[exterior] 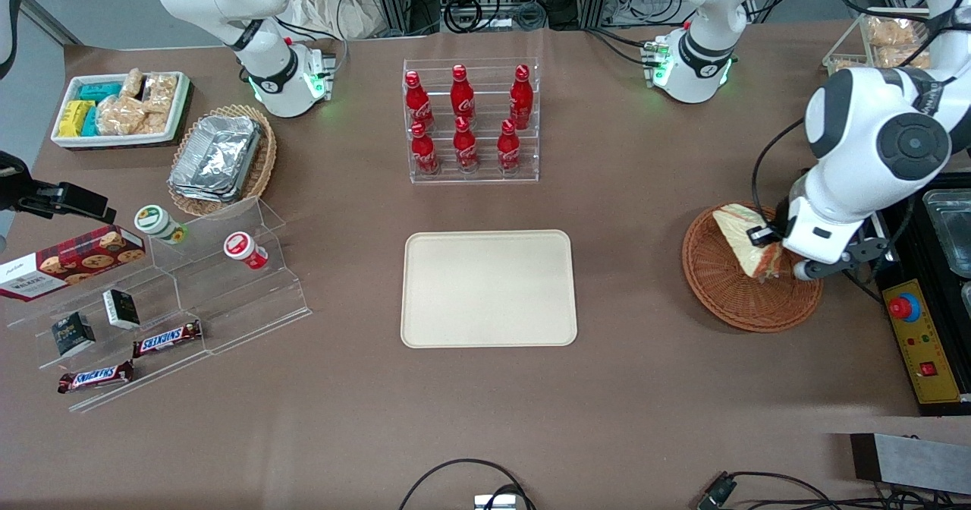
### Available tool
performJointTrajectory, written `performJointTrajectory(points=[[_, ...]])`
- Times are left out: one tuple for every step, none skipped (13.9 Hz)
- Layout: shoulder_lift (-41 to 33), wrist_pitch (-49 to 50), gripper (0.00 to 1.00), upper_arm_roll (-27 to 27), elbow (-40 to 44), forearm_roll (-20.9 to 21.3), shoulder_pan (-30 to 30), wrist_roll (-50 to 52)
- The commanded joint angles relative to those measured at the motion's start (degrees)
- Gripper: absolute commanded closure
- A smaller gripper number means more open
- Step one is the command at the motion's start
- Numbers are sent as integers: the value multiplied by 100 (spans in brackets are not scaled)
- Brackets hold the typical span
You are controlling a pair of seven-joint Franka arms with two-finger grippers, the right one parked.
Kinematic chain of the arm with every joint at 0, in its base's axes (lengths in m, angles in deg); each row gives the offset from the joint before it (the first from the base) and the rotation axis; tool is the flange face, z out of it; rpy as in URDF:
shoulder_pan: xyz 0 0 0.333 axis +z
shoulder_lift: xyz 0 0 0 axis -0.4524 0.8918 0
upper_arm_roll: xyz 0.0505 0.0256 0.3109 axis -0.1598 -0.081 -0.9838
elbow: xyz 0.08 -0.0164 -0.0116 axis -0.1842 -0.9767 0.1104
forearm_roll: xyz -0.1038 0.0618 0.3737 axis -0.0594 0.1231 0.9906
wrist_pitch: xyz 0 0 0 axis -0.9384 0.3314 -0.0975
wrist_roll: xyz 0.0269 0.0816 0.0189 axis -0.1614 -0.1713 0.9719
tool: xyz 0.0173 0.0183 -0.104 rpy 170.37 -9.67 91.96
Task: Place sandwich from basket to tray
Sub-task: 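Lift the sandwich out of the basket with the left gripper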
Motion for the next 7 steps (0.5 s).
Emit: performJointTrajectory(points=[[94,156,95,314,363,48,17,-134],[111,165,94,463,442,39,17,-108],[172,156,93,673,556,4,17,-56],[243,165,93,823,688,-13,17,-29],[278,156,93,999,759,-13,17,-29],[287,147,93,1157,803,-13,17,-20],[322,156,93,1272,873,-13,17,49]])
